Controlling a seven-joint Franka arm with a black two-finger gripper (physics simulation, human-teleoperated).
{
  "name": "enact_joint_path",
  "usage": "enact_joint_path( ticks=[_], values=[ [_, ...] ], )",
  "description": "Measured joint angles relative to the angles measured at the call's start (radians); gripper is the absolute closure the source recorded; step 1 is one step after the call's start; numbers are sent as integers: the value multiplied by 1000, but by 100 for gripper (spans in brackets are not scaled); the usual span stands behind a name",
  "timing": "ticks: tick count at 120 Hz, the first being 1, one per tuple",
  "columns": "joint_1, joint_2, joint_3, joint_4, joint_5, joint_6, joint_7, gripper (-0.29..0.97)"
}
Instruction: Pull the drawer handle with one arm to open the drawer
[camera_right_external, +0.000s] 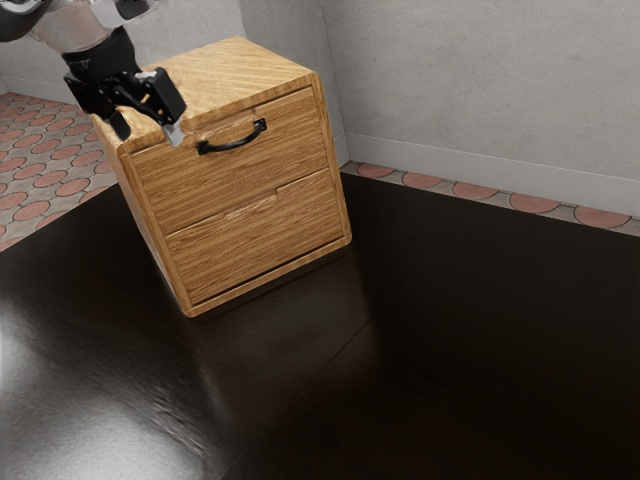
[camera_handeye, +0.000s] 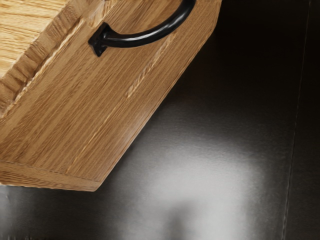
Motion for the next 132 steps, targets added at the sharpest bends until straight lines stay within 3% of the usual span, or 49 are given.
enact_joint_path(
  ticks=[11,32,90,132],
  values=[
    [36,4,26,-3,-2,22,56,2],
    [-12,34,22,3,-2,83,142,2],
    [-55,130,-96,38,61,196,296,3],
    [-52,209,-112,73,79,208,362,2]
  ],
)
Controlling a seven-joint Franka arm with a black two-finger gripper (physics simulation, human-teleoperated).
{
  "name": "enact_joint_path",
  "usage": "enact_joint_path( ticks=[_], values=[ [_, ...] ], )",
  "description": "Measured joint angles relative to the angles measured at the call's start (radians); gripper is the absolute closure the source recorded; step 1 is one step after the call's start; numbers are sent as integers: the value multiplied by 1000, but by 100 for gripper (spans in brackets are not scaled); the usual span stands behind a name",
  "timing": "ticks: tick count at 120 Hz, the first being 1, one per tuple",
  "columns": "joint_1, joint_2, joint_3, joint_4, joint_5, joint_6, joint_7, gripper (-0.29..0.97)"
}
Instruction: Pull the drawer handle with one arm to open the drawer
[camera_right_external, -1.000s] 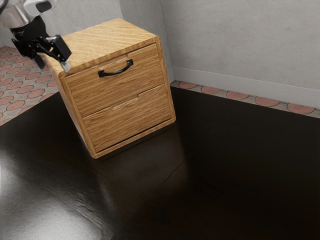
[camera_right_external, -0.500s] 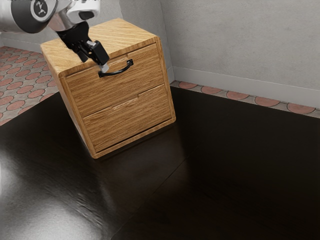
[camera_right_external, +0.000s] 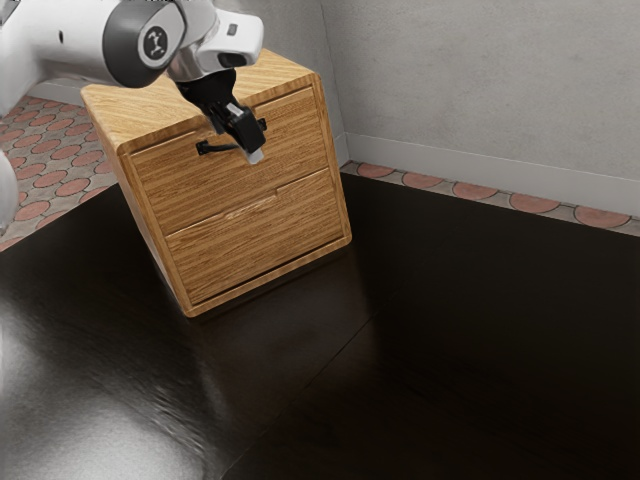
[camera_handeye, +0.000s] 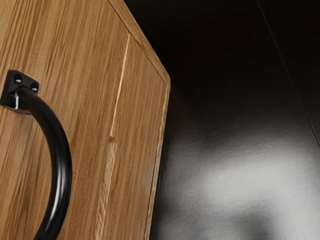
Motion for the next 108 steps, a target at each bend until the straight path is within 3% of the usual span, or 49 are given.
enact_joint_path(
  ticks=[108],
  values=[
    [22,75,7,48,0,22,82,3]
  ],
)
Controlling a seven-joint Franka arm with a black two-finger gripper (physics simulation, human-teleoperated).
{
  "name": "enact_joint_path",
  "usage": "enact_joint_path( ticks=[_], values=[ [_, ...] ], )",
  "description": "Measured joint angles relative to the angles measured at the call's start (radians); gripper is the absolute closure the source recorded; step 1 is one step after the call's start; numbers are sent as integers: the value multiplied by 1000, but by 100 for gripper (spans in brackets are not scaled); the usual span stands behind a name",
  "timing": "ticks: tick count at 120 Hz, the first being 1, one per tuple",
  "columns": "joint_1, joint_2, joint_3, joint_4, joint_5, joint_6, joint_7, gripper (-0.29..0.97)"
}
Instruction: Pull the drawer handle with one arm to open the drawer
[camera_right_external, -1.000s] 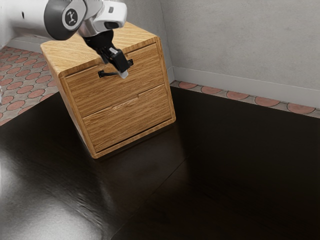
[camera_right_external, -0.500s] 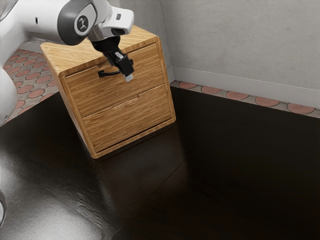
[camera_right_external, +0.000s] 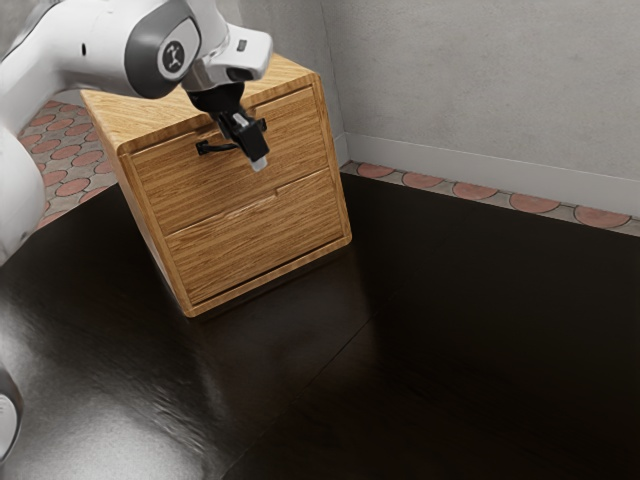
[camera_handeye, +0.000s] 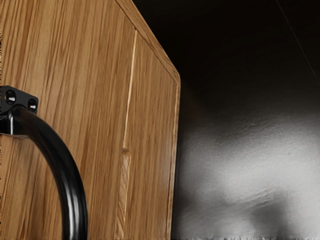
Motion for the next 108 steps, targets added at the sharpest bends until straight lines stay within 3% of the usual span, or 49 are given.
enact_joint_path(
  ticks=[54,108],
  values=[
    [-7,-10,-6,-39,-4,-1,0,0],
    [-85,-96,-3,-144,8,-4,-38,3]
  ],
)
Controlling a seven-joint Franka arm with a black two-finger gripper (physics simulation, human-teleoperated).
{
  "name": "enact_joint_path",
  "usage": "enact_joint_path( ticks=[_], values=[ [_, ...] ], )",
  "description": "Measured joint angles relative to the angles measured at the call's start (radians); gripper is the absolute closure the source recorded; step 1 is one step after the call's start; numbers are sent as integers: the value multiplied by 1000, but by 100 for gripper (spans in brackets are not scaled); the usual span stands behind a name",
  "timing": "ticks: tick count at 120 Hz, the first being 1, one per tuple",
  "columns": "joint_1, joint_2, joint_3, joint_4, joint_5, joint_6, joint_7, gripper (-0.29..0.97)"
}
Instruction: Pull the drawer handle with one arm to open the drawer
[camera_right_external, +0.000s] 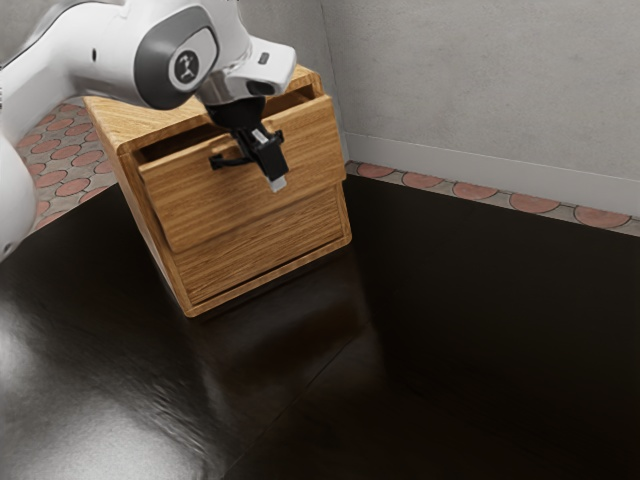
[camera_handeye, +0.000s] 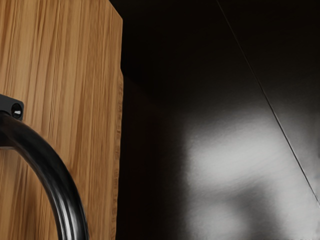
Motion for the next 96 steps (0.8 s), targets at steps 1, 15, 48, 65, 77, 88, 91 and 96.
enact_joint_path(
  ticks=[1,15,48,65,77,88,91,96],
  values=[
    [-1,-1,0,-2,0,0,-1,3],
    [-14,-26,0,-31,4,-1,-16,3],
    [-50,-54,1,-65,28,-3,-55,3],
    [-65,-69,0,-82,42,-5,-76,2],
    [-78,-74,0,-90,47,-6,-91,2],
    [-88,-80,0,-99,53,-8,-106,1],
    [-91,-83,-1,-102,55,-8,-110,2],
    [-97,-87,-1,-106,57,-9,-116,2]
  ],
)
